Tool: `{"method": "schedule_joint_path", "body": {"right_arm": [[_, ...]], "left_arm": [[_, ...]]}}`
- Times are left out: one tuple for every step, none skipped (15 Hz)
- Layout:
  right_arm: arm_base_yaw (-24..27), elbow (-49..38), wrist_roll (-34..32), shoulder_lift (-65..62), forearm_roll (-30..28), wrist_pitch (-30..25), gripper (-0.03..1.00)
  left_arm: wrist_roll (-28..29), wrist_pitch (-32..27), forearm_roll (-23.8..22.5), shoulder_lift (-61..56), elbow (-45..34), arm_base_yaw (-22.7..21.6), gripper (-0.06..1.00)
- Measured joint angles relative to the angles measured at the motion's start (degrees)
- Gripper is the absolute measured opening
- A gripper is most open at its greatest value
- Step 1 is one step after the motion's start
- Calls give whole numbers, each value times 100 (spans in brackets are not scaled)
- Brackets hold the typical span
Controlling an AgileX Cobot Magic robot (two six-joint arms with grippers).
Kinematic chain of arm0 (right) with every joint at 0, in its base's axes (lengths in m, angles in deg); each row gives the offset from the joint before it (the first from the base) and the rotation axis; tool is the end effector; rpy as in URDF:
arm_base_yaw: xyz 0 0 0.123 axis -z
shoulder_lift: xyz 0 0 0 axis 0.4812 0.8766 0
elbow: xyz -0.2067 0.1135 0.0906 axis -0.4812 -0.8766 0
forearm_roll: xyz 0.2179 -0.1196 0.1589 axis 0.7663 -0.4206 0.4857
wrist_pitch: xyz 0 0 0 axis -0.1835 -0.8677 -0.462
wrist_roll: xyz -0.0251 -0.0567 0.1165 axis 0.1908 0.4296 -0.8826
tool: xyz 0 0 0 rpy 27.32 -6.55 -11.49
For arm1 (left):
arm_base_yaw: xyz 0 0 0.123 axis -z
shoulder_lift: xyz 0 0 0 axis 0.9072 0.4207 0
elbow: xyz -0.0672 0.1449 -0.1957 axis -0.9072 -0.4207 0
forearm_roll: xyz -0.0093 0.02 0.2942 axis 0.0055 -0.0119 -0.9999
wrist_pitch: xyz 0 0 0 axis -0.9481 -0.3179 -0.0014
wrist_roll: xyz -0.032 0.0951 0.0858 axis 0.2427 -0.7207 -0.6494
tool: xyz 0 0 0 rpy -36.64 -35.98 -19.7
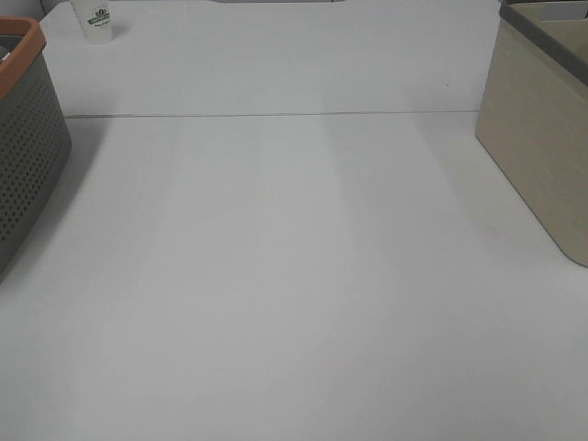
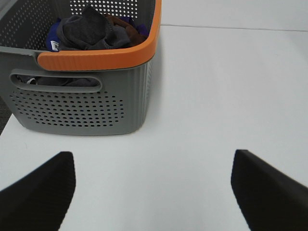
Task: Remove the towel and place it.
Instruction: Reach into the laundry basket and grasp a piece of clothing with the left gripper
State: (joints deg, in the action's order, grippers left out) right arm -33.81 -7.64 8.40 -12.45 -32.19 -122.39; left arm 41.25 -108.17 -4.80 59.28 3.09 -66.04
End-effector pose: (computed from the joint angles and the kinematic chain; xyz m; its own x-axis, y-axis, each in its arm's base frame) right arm 0.1027 0.0086 0.2817 -0.4292 -0.1275 -0.8941 -0.1230 0.9890 -0.0821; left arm 0.1021 -0.0014 0.2868 -0.4199 -0.0505 -0.9062 -0.0135 0.9987 -0.0495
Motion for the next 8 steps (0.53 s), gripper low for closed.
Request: {"method": "schedule_joint_path", "body": {"right_arm": [[0, 0, 0, 0, 0, 0, 74], [0, 0, 0, 0, 0, 0, 74], [0, 0, 0, 0, 0, 0, 74], [0, 0, -6, 0, 0, 0, 74], [0, 0, -6, 0, 0, 0, 74], [0, 0, -6, 0, 0, 0, 74], [0, 0, -6, 0, 0, 0, 74], [0, 0, -6, 0, 0, 0, 74]], "left_arm": [[0, 0, 0, 0, 0, 0, 82], [0, 0, 0, 0, 0, 0, 82], [0, 0, 0, 0, 0, 0, 82], [0, 0, 0, 0, 0, 0, 82], [0, 0, 0, 0, 0, 0, 82], [0, 0, 0, 0, 0, 0, 82], [0, 0, 0, 0, 0, 0, 82], [0, 0, 0, 0, 0, 0, 82]]}}
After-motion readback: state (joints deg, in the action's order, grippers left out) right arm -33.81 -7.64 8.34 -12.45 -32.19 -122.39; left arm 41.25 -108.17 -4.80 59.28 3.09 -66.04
